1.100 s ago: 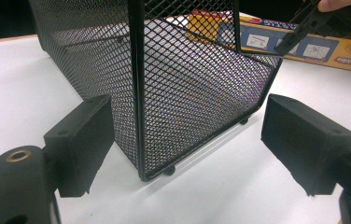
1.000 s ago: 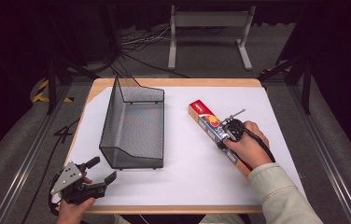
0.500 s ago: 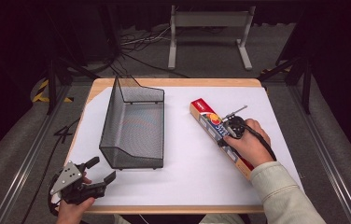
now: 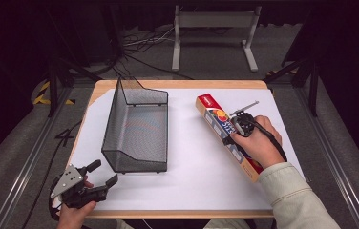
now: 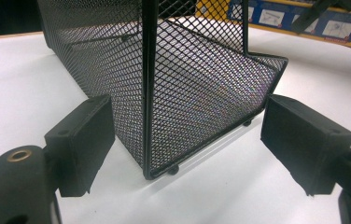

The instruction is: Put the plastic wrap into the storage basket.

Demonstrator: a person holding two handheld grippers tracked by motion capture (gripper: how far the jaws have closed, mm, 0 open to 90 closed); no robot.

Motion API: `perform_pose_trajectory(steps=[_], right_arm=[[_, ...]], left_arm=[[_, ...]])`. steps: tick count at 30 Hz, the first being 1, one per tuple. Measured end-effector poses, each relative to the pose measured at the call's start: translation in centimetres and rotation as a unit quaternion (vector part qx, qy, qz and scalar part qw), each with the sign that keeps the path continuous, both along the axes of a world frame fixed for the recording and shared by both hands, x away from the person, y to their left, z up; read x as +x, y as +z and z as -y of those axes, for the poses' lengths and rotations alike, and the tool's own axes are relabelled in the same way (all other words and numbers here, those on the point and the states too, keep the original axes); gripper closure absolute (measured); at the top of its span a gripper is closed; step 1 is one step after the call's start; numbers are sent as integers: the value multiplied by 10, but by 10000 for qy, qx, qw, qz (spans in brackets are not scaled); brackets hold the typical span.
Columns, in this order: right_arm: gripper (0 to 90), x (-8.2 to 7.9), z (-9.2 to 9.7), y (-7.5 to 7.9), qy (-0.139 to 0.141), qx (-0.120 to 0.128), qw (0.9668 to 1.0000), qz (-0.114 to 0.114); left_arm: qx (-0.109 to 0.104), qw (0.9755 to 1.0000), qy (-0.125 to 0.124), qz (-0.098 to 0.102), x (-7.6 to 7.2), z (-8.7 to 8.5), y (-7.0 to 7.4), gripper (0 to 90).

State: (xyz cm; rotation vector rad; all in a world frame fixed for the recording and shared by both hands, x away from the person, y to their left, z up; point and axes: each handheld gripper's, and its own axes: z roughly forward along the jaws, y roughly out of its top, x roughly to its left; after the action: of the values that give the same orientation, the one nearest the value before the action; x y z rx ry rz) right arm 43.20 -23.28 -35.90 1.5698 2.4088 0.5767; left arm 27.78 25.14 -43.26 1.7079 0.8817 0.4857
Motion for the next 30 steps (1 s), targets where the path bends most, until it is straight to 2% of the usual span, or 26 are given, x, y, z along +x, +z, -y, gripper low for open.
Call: perform_pose_trajectory(steps=[9, 14, 24, 30], right_arm=[[409, -7, -6, 27, 9, 63, 10000, 38], [409, -10, -10, 39, -114, 17, 9999, -129], [408, -13, -20, 49, -93, 25, 9999, -96], [408, -13, -29, 56, -70, 31, 9999, 102]], left_arm=[[9, 10000, -20, 26, 0, 0, 1, 182], [14, 10000, -17, 9, 0, 0, 0, 182], [13, 10000, 2, 13, 0, 0, 0, 182], [15, 10000, 4, 9, 0, 0, 0, 182]])
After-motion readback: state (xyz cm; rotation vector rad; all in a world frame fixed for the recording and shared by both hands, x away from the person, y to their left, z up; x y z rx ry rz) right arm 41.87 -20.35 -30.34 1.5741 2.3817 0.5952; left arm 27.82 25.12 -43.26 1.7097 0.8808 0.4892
